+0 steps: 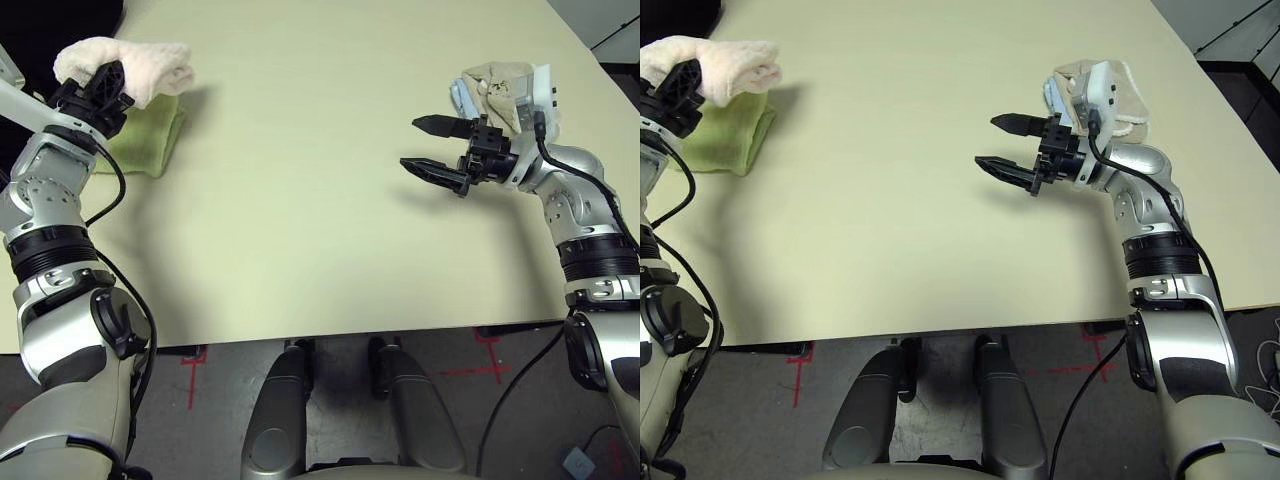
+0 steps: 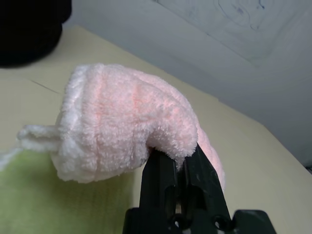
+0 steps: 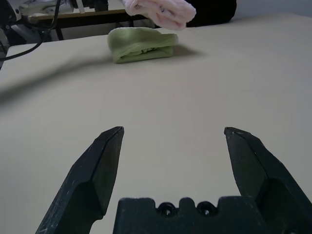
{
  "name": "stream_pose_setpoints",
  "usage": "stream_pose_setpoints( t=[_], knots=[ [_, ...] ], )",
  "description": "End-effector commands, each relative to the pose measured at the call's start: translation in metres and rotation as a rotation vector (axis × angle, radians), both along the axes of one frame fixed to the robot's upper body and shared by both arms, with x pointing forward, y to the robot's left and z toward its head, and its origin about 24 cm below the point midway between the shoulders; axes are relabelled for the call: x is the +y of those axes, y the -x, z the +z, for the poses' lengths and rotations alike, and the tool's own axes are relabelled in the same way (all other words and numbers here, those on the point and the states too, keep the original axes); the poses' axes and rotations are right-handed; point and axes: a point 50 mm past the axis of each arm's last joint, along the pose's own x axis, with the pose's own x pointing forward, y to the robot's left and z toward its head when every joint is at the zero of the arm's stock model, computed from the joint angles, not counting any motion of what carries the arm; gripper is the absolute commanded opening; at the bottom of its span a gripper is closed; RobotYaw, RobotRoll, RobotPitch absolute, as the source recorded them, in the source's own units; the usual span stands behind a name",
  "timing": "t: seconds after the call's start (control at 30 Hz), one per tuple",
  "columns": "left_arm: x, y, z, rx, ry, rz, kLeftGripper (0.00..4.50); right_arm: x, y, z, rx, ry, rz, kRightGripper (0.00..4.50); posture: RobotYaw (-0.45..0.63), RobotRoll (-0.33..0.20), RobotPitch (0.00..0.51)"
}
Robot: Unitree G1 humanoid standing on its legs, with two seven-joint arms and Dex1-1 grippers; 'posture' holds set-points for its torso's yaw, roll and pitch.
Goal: Fold the towel and set it aside.
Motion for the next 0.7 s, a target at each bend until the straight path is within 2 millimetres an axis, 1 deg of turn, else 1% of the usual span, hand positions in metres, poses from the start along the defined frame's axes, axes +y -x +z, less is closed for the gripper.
stream_pose_setpoints(
  t=[0.03, 0.2, 0.47, 0.6, 0.7],
  knots=[
    [0.011, 0.005, -0.008, 0.017, 0.010, 0.057, 0.03, -0.002, 0.003, -0.001, 0.000, 0.021, 0.007, 4.50, 0.10, 0.000, 0.269],
    [0.011, 0.008, -0.017, 0.037, 0.014, 0.064, 0.03, -0.002, 0.005, 0.000, -0.002, 0.028, 0.006, 4.50, 0.10, 0.000, 0.267],
    [0.010, 0.011, -0.025, 0.070, 0.045, 0.064, 0.03, -0.001, 0.005, 0.000, -0.003, 0.042, 0.011, 4.50, 0.11, 0.000, 0.264],
    [0.014, 0.018, -0.030, 0.099, 0.160, 0.082, 0.03, 0.000, 0.005, 0.000, -0.005, 0.052, 0.019, 4.50, 0.11, 0.000, 0.259],
    [0.013, 0.025, -0.031, 0.115, 0.232, 0.079, 0.03, 0.001, 0.005, -0.001, -0.003, 0.053, 0.022, 4.50, 0.11, 0.000, 0.259]
  ],
)
